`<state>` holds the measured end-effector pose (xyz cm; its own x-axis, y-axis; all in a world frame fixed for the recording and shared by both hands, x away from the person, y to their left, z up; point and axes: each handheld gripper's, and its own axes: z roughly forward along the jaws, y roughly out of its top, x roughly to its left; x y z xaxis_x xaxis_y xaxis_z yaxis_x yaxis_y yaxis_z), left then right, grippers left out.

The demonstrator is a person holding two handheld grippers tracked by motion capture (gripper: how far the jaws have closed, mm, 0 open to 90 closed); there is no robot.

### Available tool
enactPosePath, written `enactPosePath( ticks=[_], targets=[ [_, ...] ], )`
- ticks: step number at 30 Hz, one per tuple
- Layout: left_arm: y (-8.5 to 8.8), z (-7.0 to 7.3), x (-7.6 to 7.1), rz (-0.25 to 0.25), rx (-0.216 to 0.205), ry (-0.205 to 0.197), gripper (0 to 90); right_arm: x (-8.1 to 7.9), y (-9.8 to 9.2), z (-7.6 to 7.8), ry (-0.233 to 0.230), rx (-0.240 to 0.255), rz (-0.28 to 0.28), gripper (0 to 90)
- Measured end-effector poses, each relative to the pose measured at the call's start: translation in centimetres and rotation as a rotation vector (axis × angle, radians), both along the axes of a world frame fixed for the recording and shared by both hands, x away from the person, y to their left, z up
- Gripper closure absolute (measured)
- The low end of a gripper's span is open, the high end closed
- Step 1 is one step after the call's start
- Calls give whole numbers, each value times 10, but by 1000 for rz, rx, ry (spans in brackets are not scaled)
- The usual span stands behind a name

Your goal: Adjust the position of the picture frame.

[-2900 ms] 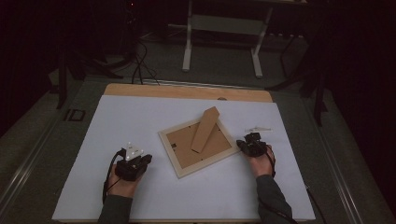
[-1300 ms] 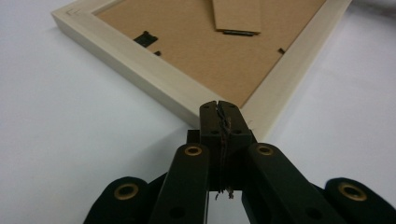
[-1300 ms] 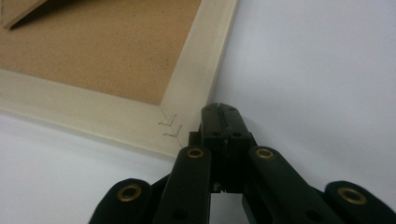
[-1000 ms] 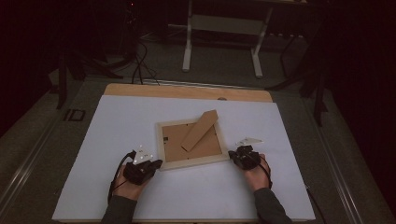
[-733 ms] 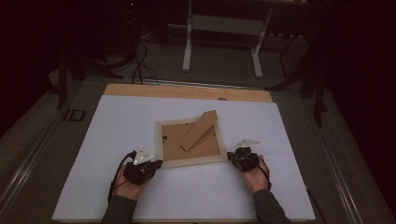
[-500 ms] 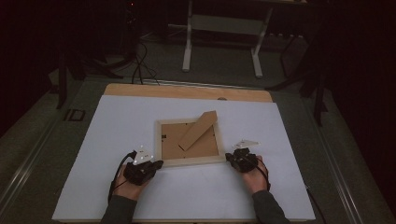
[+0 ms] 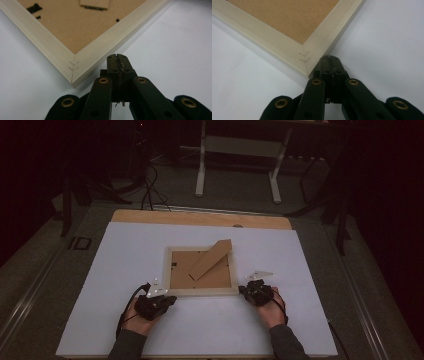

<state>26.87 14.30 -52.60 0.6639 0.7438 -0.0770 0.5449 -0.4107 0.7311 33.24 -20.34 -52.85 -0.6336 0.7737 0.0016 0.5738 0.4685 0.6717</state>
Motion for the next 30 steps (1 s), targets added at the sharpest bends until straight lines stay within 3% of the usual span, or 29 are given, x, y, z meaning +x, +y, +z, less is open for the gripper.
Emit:
enactPosePath(
  ticks=[9,24,30],
  targets=[
    [3,-4,4,35,28,24,900,-3,6,1,0,-12,26,900],
    [17,-8,14,162,4,63,900,-7,18,1,4,-17,65,900],
    [18,-8,15,171,10,55,900,-10,23,0,-1,-15,81,900]
  ],
)
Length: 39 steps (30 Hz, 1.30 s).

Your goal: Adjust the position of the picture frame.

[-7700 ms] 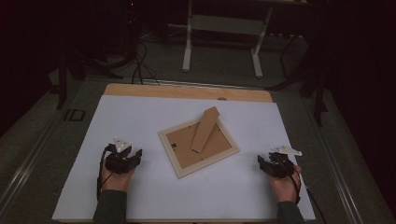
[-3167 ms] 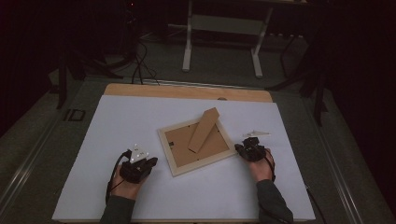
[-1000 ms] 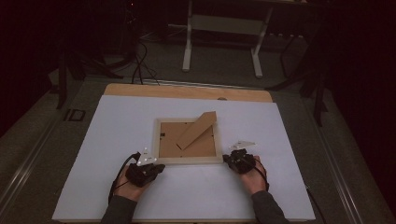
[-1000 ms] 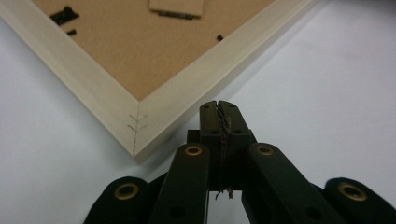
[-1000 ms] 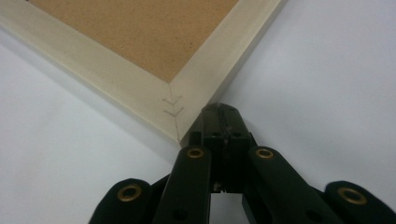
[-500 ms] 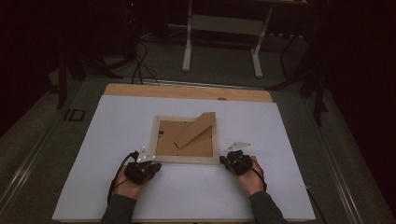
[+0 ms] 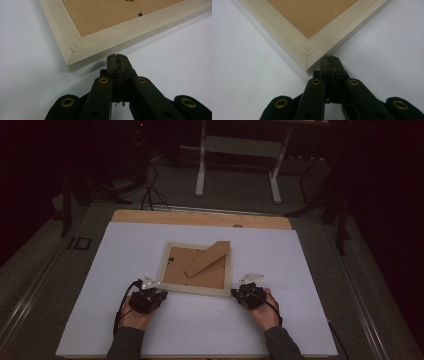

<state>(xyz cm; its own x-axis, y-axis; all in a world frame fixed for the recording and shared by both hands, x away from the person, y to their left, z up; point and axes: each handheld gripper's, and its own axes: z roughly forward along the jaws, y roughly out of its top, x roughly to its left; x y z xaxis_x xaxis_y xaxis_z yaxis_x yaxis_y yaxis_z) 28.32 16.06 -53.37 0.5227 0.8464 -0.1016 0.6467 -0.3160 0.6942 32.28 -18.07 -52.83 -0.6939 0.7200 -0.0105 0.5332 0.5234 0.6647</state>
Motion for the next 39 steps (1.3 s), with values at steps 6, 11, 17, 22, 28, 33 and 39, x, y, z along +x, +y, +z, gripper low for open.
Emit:
enactPosePath(
  ticks=[6,11,17,22,28,33,39],
  targets=[
    [3,-1,1,34,8,-14,900,-3,4,-1,-6,0,19,900],
    [5,-2,4,58,14,-13,900,-6,8,-1,-8,-3,37,900],
    [7,-3,6,76,16,-20,900,-8,14,-1,-12,-10,59,900],
    [9,-3,7,93,12,-22,900,-9,18,0,-13,-15,75,900],
    [10,-4,10,112,15,-25,900,-11,23,0,-14,-22,93,900],
    [8,-4,10,118,28,-33,900,-13,29,0,-17,-25,114,900],
    [8,-4,11,127,30,-37,899,-15,38,-1,-26,-30,148,900]
  ],
)
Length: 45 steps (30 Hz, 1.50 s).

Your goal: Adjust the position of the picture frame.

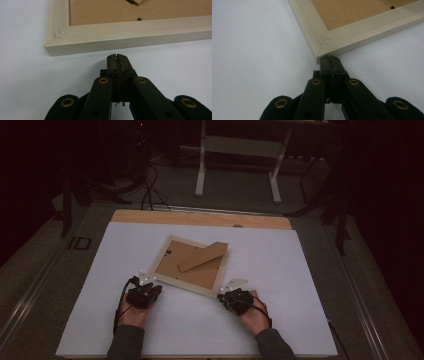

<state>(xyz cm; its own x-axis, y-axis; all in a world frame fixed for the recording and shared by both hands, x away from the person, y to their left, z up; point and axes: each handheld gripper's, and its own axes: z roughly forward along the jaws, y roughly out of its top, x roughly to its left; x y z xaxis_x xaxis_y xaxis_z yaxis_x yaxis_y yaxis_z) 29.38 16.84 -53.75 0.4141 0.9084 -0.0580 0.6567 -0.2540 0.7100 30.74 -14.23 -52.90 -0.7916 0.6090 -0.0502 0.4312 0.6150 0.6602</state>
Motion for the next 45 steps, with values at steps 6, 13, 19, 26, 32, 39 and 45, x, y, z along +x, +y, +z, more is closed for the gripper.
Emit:
enactPosePath(
  ticks=[6,13,19,26,32,39,45],
  targets=[
    [-2,0,1,-2,11,-7,899,-1,8,0,6,8,20,900],
    [-2,0,2,1,13,-12,898,-1,17,0,10,0,53,900],
    [-5,0,2,1,30,-18,898,-1,24,-1,18,16,70,900],
    [-6,4,-1,2,21,-35,896,2,18,3,16,43,88,900],
    [-3,5,2,11,-12,-29,885,15,5,7,22,74,39,900],
    [-6,6,12,24,-24,-35,890,39,-10,12,10,92,-40,900],
    [-13,4,13,14,12,-34,894,58,-17,17,-12,84,-89,900]
  ],
)
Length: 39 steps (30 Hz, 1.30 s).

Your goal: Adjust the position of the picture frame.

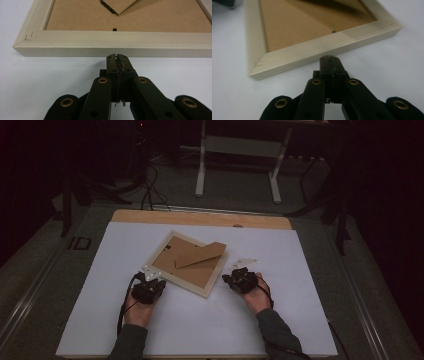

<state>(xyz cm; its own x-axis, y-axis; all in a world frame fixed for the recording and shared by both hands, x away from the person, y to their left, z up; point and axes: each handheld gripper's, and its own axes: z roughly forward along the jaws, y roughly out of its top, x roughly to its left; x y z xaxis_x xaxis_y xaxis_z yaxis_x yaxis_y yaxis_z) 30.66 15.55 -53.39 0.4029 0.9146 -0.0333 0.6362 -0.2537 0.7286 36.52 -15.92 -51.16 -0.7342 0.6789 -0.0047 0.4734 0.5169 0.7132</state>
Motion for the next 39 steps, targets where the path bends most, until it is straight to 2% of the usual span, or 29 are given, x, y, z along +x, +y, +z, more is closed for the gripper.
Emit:
enactPosePath(
  ticks=[3,4,5,6,12,16,21,26,28,32,38,39],
  targets=[
    [0,-1,0,2,-2,4,895,7,-2,0,-3,-7,-19,900],
    [0,-1,0,1,-1,5,895,15,-3,0,-3,-20,-41,900],
    [0,-1,0,0,-2,5,895,15,-3,0,-3,-20,-41,900],
    [0,-1,0,-1,-1,6,895,21,-4,-1,-3,-26,-59,900],
    [0,-1,0,1,-8,6,895,38,-6,-6,5,-22,-102,900],
    [-1,-3,0,-2,-3,11,895,49,-5,-5,5,-2,-126,900],
    [0,-2,0,-1,-3,6,895,63,-4,-1,-4,-3,-151,900],
    [3,-2,0,8,-11,10,896,78,-7,-2,11,17,-202,900],
    [3,-2,0,7,-9,10,896,81,-8,-2,11,18,-206,900],
    [1,-3,0,-4,-7,14,897,91,-10,-3,18,62,-248,900],
    [1,-3,1,-6,-12,17,897,101,-7,-4,20,73,-275,900],
    [2,-3,1,-4,-17,18,897,105,-5,-5,24,62,-279,900]
  ],
)
